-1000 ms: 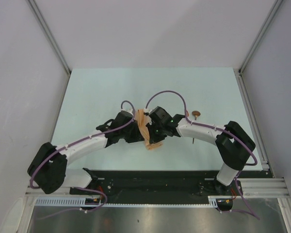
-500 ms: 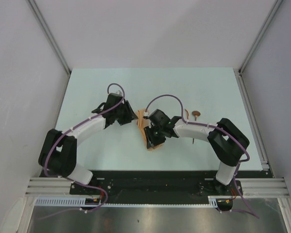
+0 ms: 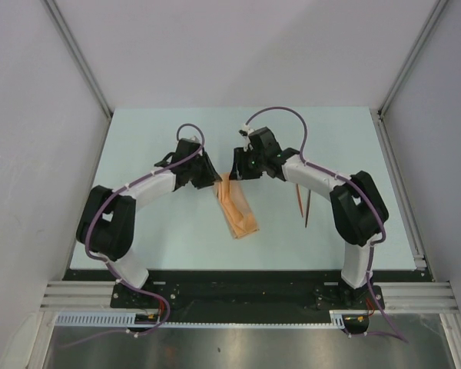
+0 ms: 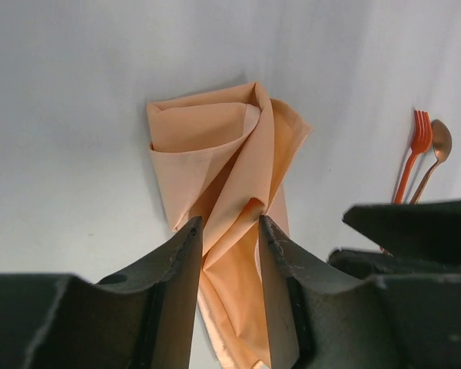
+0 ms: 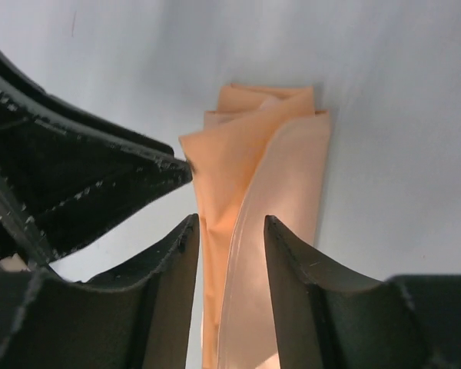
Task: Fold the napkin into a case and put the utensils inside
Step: Pick up the top corner of the smaller rectangle folded napkin from the center of the board.
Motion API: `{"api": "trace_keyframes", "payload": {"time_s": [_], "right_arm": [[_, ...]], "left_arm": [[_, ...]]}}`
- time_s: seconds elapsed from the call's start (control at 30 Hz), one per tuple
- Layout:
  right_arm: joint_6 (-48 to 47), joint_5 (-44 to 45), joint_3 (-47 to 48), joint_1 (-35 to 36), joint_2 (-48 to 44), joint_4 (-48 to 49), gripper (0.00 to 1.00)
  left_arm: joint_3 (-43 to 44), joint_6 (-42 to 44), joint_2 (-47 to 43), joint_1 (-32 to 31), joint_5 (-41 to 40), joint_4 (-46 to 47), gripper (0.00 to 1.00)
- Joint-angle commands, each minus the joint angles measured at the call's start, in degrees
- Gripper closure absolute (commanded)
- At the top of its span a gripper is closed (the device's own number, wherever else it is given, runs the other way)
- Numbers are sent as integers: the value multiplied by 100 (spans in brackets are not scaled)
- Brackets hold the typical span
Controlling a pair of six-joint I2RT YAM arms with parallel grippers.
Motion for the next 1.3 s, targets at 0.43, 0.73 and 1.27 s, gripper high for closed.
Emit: {"api": "trace_keyframes", "payload": {"time_s": [0.43, 0.73, 1.27], "right_arm": [[38, -354, 812, -217, 1121, 442, 50], [-130, -415, 1076, -252, 1473, 415, 65], [-367, -723, 998, 38, 1131, 441, 100]], "left_arm": [[633, 95, 315, 132, 128, -327, 64], [519, -20, 315, 132, 155, -186, 69], [677, -55, 518, 149, 137, -142, 86]]}}
